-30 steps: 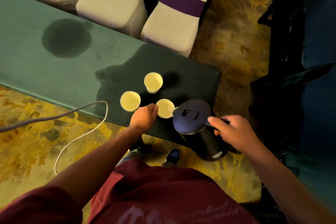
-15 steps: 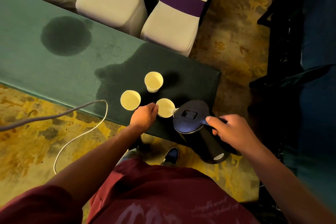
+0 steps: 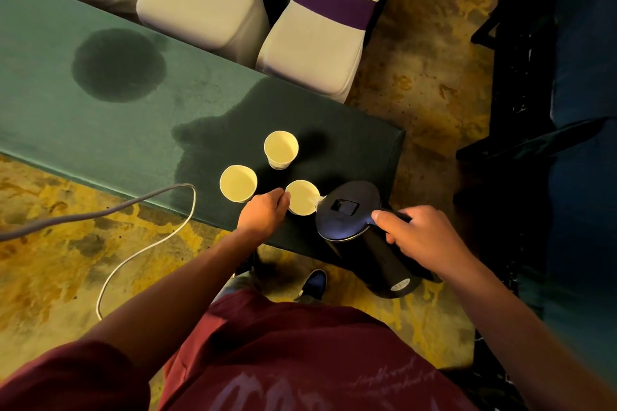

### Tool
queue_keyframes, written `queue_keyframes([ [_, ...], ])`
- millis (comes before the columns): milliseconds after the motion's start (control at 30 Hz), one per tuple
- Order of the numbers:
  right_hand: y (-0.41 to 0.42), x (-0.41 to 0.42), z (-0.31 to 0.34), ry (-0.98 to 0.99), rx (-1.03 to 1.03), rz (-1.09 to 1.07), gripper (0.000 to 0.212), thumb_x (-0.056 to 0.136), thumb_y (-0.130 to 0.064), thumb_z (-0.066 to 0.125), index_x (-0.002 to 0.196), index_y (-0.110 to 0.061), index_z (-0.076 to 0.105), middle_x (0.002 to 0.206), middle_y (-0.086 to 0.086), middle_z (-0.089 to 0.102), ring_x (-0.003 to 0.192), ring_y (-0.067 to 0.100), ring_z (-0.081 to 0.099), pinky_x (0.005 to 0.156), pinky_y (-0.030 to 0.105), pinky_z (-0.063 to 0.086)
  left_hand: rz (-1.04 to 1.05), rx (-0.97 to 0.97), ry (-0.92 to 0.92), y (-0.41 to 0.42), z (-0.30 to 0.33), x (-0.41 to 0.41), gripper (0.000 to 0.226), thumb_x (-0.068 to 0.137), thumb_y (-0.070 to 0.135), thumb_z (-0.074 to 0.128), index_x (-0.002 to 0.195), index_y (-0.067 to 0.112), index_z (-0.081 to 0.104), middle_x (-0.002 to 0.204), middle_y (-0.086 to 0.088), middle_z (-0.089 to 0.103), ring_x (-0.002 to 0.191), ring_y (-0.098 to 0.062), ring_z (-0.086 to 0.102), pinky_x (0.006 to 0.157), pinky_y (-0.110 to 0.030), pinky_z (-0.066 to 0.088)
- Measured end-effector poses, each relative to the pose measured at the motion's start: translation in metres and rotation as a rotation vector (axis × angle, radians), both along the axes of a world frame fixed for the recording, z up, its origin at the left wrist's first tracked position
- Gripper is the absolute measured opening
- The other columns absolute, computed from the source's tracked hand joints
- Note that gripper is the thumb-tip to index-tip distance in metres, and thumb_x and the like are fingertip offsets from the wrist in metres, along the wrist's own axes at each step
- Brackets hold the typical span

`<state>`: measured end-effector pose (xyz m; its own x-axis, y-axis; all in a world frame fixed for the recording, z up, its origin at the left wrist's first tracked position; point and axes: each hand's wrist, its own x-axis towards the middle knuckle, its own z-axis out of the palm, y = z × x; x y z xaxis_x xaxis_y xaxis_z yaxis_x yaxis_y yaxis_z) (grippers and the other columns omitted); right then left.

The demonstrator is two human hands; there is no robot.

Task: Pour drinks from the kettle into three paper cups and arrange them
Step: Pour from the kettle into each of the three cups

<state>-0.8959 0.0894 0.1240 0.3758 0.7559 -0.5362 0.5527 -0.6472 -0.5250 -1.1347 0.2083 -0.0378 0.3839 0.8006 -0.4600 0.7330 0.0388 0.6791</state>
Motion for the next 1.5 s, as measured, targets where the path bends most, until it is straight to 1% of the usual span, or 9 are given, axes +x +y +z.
queue_keyframes([
  [333,0.001,-0.002,-0.004,-0.001,-0.021,0.020,0.053,0.088,-0.057,0.064,0.055,-0.015,0.064,0.038,-0.007,0.050,0.033,0.003,0.046,0.034,0.018,0.029,-0.007,0.005,0.010,0.001,0.001,0.000,0.039,0.105,0.042,0.038,0.087,0.014,0.059,0.077,-0.008,0.068,0.072,-0.024,0.067,0.072,-0.046,0.057],
  [533,-0.008,0.000,-0.010,0.086,0.027,-0.065,0.038,0.092,-0.047,0.065,0.057,-0.032,0.069,0.040,-0.012,0.055,0.037,0.000,0.050,0.048,0.027,0.035,0.015,-0.007,0.004,0.000,-0.001,-0.001,0.041,0.104,0.043,0.038,0.084,0.013,0.058,0.073,-0.009,0.068,0.069,-0.026,0.067,0.070,-0.049,0.056],
  [733,-0.018,0.005,-0.015,0.189,0.119,-0.146,0.049,0.096,-0.039,0.065,0.049,-0.027,0.063,0.039,-0.012,0.050,0.035,0.001,0.047,0.040,0.021,0.034,0.034,-0.022,0.004,-0.002,0.001,0.001,0.040,0.104,0.044,0.038,0.074,0.023,0.052,0.070,-0.007,0.067,0.069,-0.025,0.066,0.070,-0.048,0.055],
  [867,-0.026,0.014,-0.018,0.285,0.169,-0.158,0.048,0.099,-0.033,0.064,0.053,-0.022,0.062,0.044,-0.006,0.048,0.040,0.008,0.045,0.044,0.028,0.033,0.059,-0.040,0.016,-0.004,0.004,0.003,0.041,0.104,0.045,0.037,0.076,0.022,0.054,0.072,-0.007,0.067,0.069,-0.024,0.065,0.069,-0.046,0.054],
  [933,-0.029,0.019,-0.020,0.288,0.196,-0.155,0.046,0.099,-0.030,0.064,0.053,-0.025,0.066,0.044,-0.008,0.050,0.041,0.004,0.048,0.044,0.024,0.035,0.076,-0.033,0.035,-0.007,0.008,0.004,0.042,0.104,0.048,0.036,0.075,0.022,0.054,0.071,-0.005,0.067,0.068,-0.023,0.065,0.066,-0.044,0.053],
  [1000,-0.030,0.022,-0.020,0.298,0.216,-0.162,0.042,0.096,-0.034,0.067,0.055,-0.025,0.067,0.045,-0.008,0.051,0.041,0.004,0.047,0.043,0.023,0.034,0.101,-0.005,0.070,-0.010,0.011,0.004,0.045,0.103,0.051,0.035,0.075,0.021,0.055,0.071,-0.005,0.066,0.068,-0.023,0.066,0.064,-0.042,0.054],
  [1100,-0.029,0.031,-0.017,0.367,0.253,-0.233,0.040,0.083,-0.046,0.066,0.058,-0.015,0.066,0.053,0.006,0.051,0.045,0.014,0.046,0.047,0.029,0.031,0.155,0.059,0.102,-0.014,0.017,0.000,0.046,0.101,0.053,0.037,0.074,0.021,0.055,0.068,-0.003,0.065,0.065,-0.023,0.066,0.061,-0.040,0.053],
  [1267,-0.015,0.050,-0.012,0.368,0.284,-0.205,0.043,0.076,-0.052,0.067,0.059,-0.012,0.067,0.053,0.007,0.052,0.045,0.015,0.047,0.048,0.030,0.034,0.221,0.313,0.197,0.005,0.035,-0.008,0.024,0.098,0.047,0.049,0.087,0.027,0.058,0.068,0.007,0.059,0.058,-0.012,0.056,0.051,-0.025,0.040],
  [1500,0.033,0.060,-0.009,0.290,0.316,-0.170,0.046,0.071,-0.062,0.065,0.066,-0.017,0.073,0.054,-0.001,0.060,0.052,0.015,0.054,0.054,0.033,0.038,0.198,0.439,0.177,0.072,0.038,-0.006,0.028,0.098,0.036,0.054,0.115,0.020,0.070,0.109,-0.008,0.073,0.096,-0.030,0.069,0.077,-0.037,0.054],
])
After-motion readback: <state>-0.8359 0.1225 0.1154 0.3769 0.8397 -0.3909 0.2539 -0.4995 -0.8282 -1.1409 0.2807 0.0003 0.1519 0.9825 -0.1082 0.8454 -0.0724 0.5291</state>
